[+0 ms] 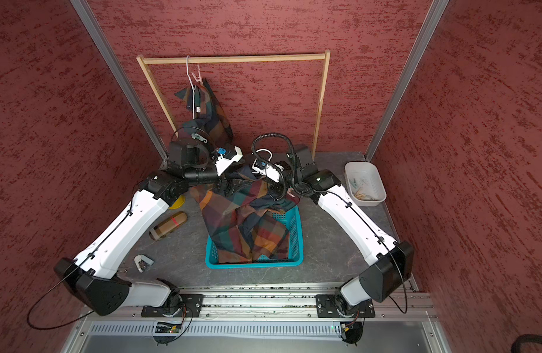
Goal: Remove the clothespins securing long-sleeve shirts to the hanger
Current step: Remove the clamp from the hanger.
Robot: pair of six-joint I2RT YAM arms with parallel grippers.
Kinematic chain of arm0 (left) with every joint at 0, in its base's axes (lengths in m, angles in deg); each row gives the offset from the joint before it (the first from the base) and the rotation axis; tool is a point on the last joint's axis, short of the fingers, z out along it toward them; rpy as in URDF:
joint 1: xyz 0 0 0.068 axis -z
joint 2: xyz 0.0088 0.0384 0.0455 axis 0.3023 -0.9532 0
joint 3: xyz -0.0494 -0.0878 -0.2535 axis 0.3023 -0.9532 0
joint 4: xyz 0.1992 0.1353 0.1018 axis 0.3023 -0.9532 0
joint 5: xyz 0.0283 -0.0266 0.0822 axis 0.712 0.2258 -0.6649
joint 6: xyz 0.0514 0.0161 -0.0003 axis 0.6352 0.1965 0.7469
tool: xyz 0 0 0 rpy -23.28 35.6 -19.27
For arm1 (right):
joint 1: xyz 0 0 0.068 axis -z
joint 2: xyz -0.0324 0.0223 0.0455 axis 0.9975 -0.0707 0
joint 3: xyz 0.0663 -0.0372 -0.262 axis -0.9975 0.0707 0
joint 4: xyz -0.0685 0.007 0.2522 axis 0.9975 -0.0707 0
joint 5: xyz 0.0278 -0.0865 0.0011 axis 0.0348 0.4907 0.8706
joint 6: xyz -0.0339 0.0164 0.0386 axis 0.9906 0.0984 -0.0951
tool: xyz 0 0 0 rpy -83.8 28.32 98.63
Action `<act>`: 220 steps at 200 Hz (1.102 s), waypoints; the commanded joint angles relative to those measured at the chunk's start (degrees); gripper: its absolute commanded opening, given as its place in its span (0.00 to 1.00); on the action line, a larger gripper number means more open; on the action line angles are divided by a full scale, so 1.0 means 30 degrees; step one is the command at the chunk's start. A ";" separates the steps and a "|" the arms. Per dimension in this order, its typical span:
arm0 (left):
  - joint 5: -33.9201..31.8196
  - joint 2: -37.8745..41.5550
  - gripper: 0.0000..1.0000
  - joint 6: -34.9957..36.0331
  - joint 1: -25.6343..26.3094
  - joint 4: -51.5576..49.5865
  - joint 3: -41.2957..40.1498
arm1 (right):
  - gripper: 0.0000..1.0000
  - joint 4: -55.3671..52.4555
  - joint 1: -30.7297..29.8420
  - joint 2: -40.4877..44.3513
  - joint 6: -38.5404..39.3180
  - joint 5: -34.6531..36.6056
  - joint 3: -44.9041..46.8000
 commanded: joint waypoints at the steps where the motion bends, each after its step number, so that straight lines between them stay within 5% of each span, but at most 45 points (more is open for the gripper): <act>1: -0.1256 -0.0099 0.86 0.0795 0.0274 -0.0809 0.0313 | 0.00 0.0280 -0.0139 0.0391 0.0407 0.0087 -0.0204; 50: -0.2100 -0.0623 0.69 0.1220 0.0677 -0.1396 0.0626 | 0.00 0.0601 -0.0283 0.0507 0.0364 0.0100 -0.0146; 81: -0.2115 -0.0740 0.47 0.1282 0.0751 -0.1518 0.0758 | 0.00 0.0645 -0.0464 0.0581 0.0481 0.0100 -0.0066; 147: -0.2342 -0.0910 0.24 0.1370 0.0736 -0.1769 0.0885 | 0.00 0.0996 -0.0476 0.0797 0.0498 -0.0573 0.0231; 182: -0.2247 -0.0970 0.23 0.1458 0.0751 -0.1872 0.0888 | 0.00 0.1079 -0.0479 0.1353 0.0513 -0.0991 0.0266; 205: -0.2129 -0.1147 0.45 0.1573 0.0807 -0.2167 0.0970 | 0.00 0.1057 -0.0499 0.1397 0.0532 -0.1169 0.0164; 220: -0.2130 -0.1335 0.50 0.1666 0.0826 -0.2403 0.1101 | 0.00 0.1110 -0.0505 0.1469 0.0504 -0.1493 0.0169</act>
